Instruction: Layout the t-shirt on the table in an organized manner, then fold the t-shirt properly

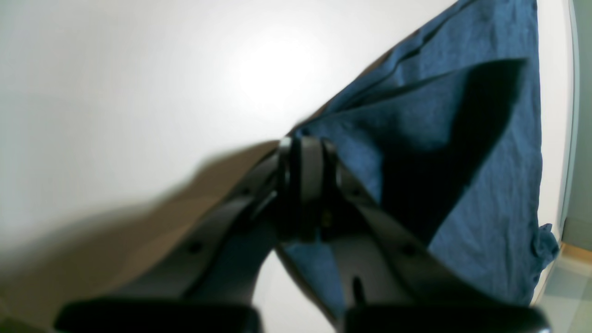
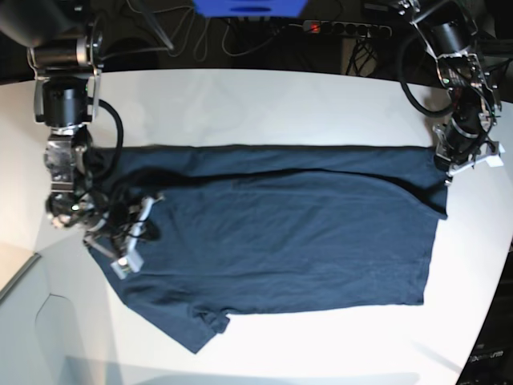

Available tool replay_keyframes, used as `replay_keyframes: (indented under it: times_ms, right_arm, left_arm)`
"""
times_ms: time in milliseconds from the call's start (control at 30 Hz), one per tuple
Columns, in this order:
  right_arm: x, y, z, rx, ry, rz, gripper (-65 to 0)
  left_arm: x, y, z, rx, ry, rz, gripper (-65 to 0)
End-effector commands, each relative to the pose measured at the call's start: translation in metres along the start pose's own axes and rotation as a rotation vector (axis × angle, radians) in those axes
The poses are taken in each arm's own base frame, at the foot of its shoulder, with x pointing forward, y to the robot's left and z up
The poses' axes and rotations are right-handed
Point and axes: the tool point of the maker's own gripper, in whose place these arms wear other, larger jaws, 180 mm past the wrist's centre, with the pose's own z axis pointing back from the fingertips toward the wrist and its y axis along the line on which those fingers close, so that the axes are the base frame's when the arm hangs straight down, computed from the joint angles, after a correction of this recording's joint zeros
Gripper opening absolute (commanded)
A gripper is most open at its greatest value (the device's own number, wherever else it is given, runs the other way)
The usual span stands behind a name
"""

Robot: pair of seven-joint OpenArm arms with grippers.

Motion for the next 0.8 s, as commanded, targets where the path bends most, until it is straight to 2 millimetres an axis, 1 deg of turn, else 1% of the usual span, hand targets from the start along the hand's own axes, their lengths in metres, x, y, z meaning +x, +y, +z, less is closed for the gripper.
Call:
replay_keyframes:
  times_ms: [0,100,167,200,233,400,500,633,700,767]
  right_arm:
    - [0.034,-0.014,0.006,-0.024,-0.089,-0.004,-65.0]
    - [0.040,-0.028,0.012,-0.058,-0.128,-0.068,-65.0]
    - [0.041,-0.031,0.013,-0.065,-0.144,-0.095,-65.0]
    - [0.046,-0.033,0.014,-0.070,-0.157,-0.100,-65.0]
    - [0.050,-0.032,0.014,-0.068,-0.165,-0.102,-65.0]
    - [0.056,-0.025,0.010,-0.054,-0.177,-0.109,-65.0]
    - [0.071,-0.026,0.010,-0.054,-0.203,-0.103,-65.0]
    - [0.079,-0.027,0.011,-0.055,-0.217,-0.096,-64.6]
    - [0.086,-0.029,0.012,-0.058,-0.228,-0.092,-59.4]
    - [0.087,-0.029,0.012,-0.056,-0.229,-0.089,-53.4]
  left_arm:
    - [0.009,-0.004,0.001,-0.009,-0.015,-0.007,-65.0]
    - [0.009,-0.004,0.001,-0.009,-0.015,-0.007,-65.0]
    - [0.009,-0.004,0.001,-0.009,-0.015,-0.007,-65.0]
    - [0.009,-0.004,0.001,-0.009,-0.015,-0.007,-65.0]
    - [0.009,-0.004,0.001,-0.009,-0.015,-0.007,-65.0]
    - [0.009,-0.004,0.001,-0.009,-0.015,-0.007,-65.0]
    - [0.009,-0.004,0.001,-0.009,-0.015,-0.007,-65.0]
    - [0.009,-0.004,0.001,-0.009,-0.015,-0.007,-65.0]
    - [0.009,-0.004,0.001,-0.009,-0.015,-0.007,-65.0]
    - [0.009,-0.004,0.001,-0.009,-0.015,-0.007,-65.0]
